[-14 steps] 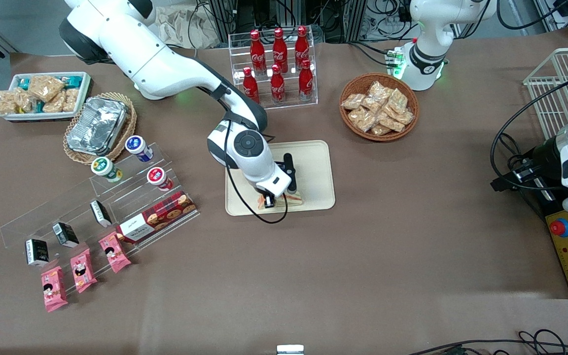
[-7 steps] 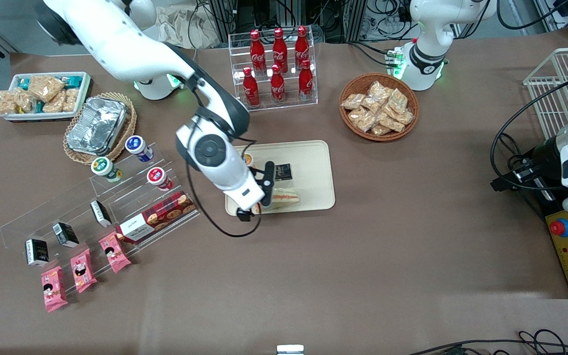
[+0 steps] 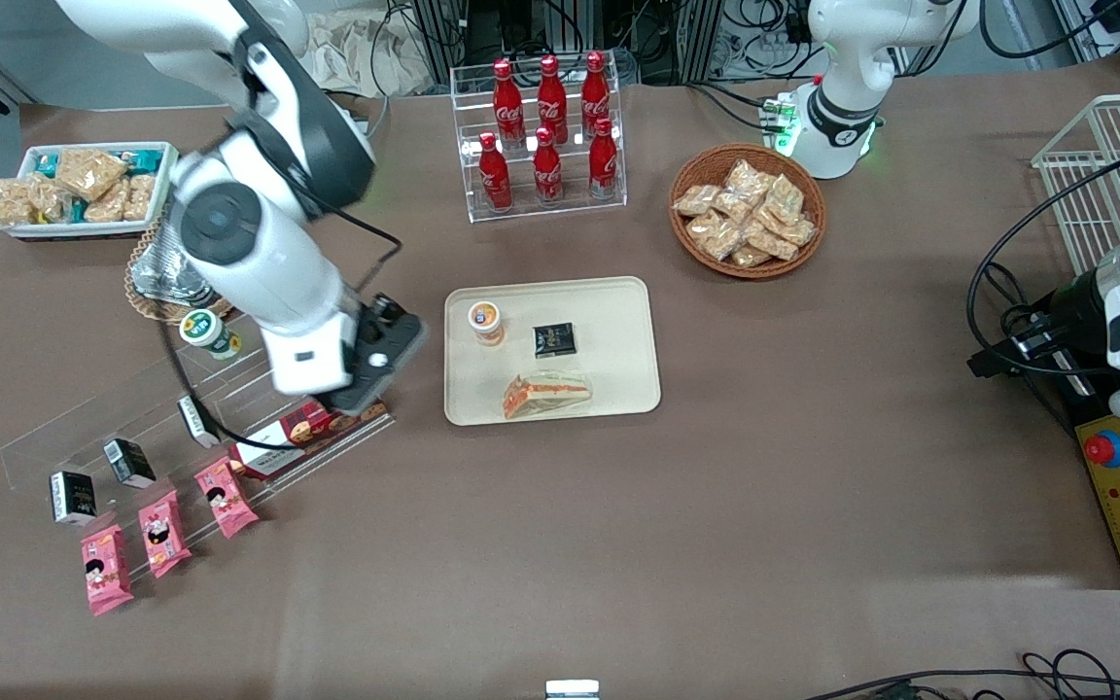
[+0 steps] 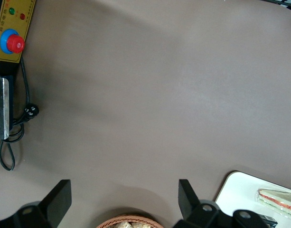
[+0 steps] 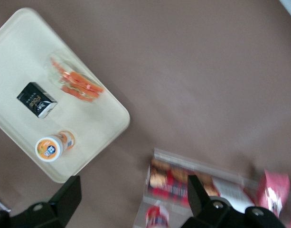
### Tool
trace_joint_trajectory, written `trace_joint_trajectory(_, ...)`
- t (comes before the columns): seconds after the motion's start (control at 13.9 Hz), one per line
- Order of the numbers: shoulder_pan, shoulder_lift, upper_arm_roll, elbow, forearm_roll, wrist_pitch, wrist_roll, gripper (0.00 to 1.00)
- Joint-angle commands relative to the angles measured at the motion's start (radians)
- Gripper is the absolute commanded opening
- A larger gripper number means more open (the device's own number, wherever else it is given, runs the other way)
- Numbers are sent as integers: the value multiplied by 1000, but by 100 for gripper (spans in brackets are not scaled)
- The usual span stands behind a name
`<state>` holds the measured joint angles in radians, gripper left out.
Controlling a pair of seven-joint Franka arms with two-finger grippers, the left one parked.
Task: Place sandwich on tray
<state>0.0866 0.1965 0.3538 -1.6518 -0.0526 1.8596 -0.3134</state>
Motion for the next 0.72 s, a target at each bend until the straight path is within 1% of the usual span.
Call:
trace_joint_trajectory(0.0, -94, -90, 2, -22, 27, -83, 89, 99)
trace_joint_trajectory(0.14, -155, -124, -18, -14, 28, -141, 89, 99)
trace_joint_trajectory(0.22, -165, -141, -66, -11, 28, -163, 89, 99)
trace_joint_trajectory(0.43, -165, -178, -202, -9, 31, -175, 88, 99)
trace_joint_trajectory(0.5, -162, -186, -238, -3, 45, -186, 88, 99)
trace_joint_trajectory(0.65, -159, -227, -278, -6, 53, -252, 100, 99)
